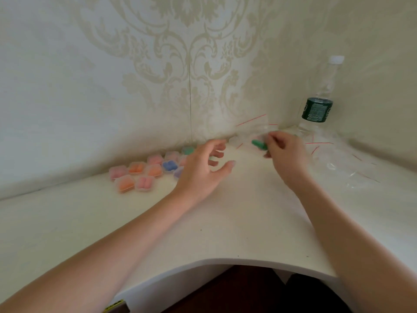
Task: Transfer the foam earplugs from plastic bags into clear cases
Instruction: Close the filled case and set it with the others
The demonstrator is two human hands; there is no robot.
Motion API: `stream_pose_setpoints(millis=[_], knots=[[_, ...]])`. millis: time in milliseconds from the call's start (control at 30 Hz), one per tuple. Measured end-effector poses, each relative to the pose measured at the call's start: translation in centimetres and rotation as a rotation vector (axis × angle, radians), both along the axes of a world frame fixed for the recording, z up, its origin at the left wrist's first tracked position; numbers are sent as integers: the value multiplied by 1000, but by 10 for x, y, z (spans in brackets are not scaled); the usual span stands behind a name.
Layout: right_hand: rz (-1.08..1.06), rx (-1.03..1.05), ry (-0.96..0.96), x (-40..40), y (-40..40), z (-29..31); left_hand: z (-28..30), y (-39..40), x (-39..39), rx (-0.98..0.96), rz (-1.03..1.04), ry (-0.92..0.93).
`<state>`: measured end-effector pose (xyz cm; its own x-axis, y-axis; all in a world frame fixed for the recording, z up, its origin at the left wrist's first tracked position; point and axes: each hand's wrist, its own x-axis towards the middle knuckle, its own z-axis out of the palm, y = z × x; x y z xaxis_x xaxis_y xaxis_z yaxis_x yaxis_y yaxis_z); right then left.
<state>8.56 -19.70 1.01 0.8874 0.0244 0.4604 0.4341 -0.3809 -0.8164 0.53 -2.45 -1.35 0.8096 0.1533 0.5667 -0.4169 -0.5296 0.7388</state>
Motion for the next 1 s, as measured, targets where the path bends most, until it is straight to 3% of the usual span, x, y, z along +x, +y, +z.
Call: stream_pose_setpoints(millis=[67, 133, 200, 267, 467, 667, 800, 1000], knots=[[206, 91, 165, -5, 12, -2, 3, -4, 0, -199, -61, 145], [310, 49, 239, -10, 18, -4, 7, -4, 2, -445, -87, 204], [341, 2, 276, -13, 21, -4, 9, -1, 2, -683, -87, 200], [375, -18, 327, -16, 23, -4, 9, 2, 3, -740, -46, 157], [410, 121, 489, -18, 22, 5, 5, 1, 4, -537, -12, 124], [349, -68, 412, -23, 21, 5, 0, 1, 4, -398, -26, 154], [429, 16, 554, -26, 22, 8, -3, 1, 5, -119, 71, 56], [613, 143, 793, -25, 19, 8, -3, -1, 2, -28, 8, -39]])
